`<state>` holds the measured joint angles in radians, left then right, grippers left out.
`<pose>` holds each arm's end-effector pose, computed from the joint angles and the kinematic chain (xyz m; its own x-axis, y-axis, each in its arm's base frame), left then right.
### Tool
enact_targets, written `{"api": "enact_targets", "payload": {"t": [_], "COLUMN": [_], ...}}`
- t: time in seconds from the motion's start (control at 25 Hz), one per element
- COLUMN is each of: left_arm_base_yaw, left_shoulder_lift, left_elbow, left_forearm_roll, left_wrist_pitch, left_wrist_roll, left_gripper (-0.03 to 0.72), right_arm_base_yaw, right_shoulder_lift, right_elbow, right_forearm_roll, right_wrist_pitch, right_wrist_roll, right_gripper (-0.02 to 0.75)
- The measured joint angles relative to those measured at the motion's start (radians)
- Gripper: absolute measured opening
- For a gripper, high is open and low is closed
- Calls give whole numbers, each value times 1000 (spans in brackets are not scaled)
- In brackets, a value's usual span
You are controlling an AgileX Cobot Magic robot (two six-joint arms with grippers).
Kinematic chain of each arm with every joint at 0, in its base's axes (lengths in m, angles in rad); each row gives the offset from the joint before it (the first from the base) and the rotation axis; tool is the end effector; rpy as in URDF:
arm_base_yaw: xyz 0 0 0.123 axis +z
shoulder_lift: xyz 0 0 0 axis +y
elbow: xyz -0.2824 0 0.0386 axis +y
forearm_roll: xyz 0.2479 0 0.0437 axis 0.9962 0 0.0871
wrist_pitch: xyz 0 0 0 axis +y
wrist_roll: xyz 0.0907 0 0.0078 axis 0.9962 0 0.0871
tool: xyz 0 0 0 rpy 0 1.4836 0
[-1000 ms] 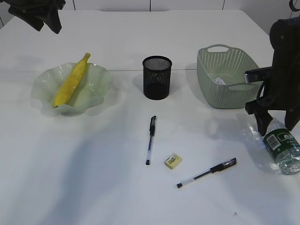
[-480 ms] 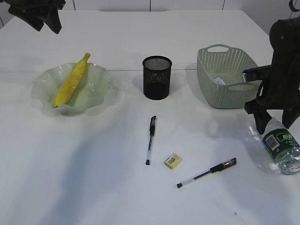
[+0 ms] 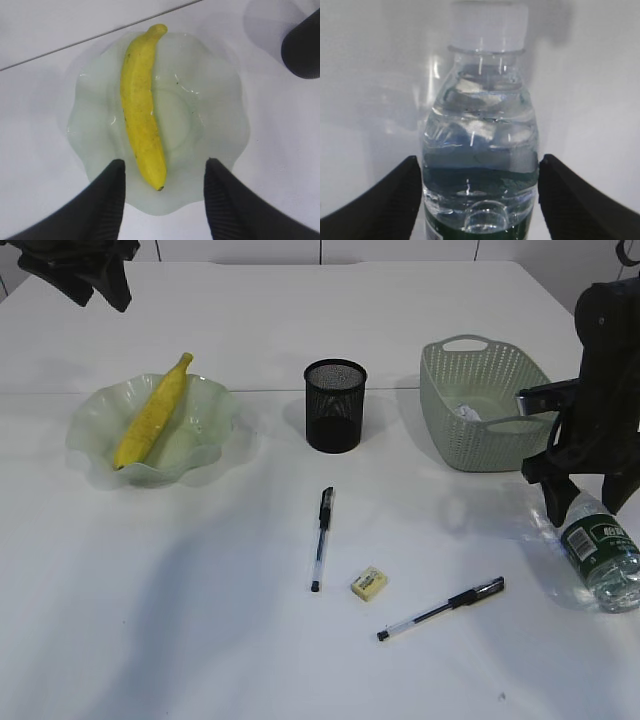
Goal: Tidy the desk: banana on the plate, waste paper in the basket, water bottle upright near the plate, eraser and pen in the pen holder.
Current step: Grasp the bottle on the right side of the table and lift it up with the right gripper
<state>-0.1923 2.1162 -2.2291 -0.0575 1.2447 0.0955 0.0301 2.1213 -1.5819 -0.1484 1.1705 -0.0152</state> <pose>0.4569 -0.0940 0.3371 -0.8293 0.2398 -0.5048 0.2824 0.9593 -0.0082 0.4115 0.0000 0.1636 -0.9930 -0.1026 0.0578 -0.1094 0.9852 -0.1321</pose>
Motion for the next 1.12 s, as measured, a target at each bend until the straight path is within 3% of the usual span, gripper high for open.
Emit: {"api": "enact_targets", "payload": {"t": [1.12], "left_arm_base_yaw": [0], "left_shoulder_lift": [0], "left_elbow": [0], "left_forearm_roll": [0], "left_wrist_pitch": [2], "left_wrist_roll": [0], "left_gripper": [357], "right_arm_base_yaw": [0], "right_shoulder_lift": [31], "right_elbow": [-4], "right_forearm_roll": [-22], "right_wrist_pitch": [-35], "right_wrist_roll": [25], "right_gripper": [539]}}
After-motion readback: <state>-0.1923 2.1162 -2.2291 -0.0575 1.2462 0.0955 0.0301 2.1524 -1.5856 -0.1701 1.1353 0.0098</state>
